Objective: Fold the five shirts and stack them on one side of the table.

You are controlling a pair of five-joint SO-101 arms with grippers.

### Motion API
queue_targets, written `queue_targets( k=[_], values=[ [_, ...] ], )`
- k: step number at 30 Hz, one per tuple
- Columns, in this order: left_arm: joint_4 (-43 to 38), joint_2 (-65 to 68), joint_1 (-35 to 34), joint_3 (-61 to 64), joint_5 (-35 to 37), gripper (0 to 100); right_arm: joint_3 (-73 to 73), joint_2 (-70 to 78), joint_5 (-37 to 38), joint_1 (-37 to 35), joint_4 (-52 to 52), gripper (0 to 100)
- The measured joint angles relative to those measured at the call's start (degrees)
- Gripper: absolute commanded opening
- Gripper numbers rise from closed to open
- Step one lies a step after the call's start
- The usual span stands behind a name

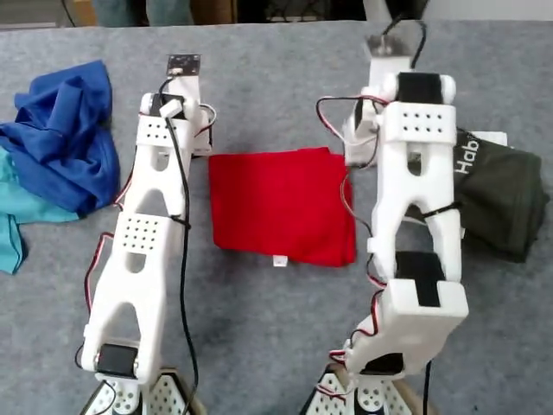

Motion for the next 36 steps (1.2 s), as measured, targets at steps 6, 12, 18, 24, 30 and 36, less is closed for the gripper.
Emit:
queue_targets(
  k=[6,12,18,24,30,36],
  values=[
    [-0.8,0.0,-5.4,0.0,0.1,3,19.6,-9.4,0.7,3.1,0.8,1.5],
    [-1.0,0.0,-6.7,0.0,0.0,3,40.2,-25.1,4.8,1.1,-4.2,1.5],
    [-1.0,0.0,-6.5,0.0,0.0,3,49.5,-29.0,2.5,-5.7,-15.9,11.0],
    [-1.0,0.0,-6.5,0.0,0.0,3,48.9,-22.2,-18.1,-11.1,-24.1,36.6],
    [-1.0,0.0,-6.5,0.0,0.0,3,43.9,-12.0,-28.8,-15.9,-25.1,39.6],
    [-1.0,0.0,-6.5,0.0,0.0,3,42.7,-2.0,-31.2,-15.2,-32.2,39.3]
  ],
)
